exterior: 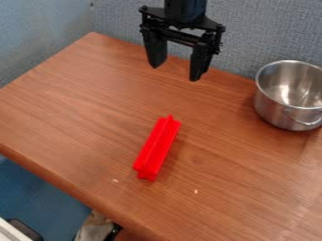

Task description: Put the red object in the metal pot

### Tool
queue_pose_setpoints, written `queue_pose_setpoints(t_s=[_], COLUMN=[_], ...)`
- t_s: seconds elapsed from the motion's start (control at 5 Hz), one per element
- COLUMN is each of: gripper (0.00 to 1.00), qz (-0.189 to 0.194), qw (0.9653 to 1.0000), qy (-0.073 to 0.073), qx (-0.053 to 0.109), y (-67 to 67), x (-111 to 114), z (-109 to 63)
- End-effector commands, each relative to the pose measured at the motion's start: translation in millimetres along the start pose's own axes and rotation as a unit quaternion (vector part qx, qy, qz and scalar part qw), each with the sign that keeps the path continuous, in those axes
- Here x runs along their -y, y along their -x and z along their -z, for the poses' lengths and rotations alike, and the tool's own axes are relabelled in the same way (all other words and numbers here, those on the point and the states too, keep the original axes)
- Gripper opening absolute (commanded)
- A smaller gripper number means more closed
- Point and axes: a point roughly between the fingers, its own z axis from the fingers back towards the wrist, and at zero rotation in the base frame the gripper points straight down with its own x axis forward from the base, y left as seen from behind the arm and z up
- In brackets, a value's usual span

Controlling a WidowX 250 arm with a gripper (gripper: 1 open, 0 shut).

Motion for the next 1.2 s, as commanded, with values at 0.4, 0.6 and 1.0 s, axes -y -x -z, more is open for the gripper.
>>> queue_pose_setpoints(t_s=[0.4,0.6,1.0], gripper=[1.0,1.0,1.0], qz=[0.067,0.046,0.017], qw=[0.9971,0.9982,0.9989], qy=[-0.03,-0.031,-0.036], qx=[-0.021,-0.02,-0.023], y=[22.4,33.8,47.1], x=[5,-1,-1], z=[25.5,19.9,19.0])
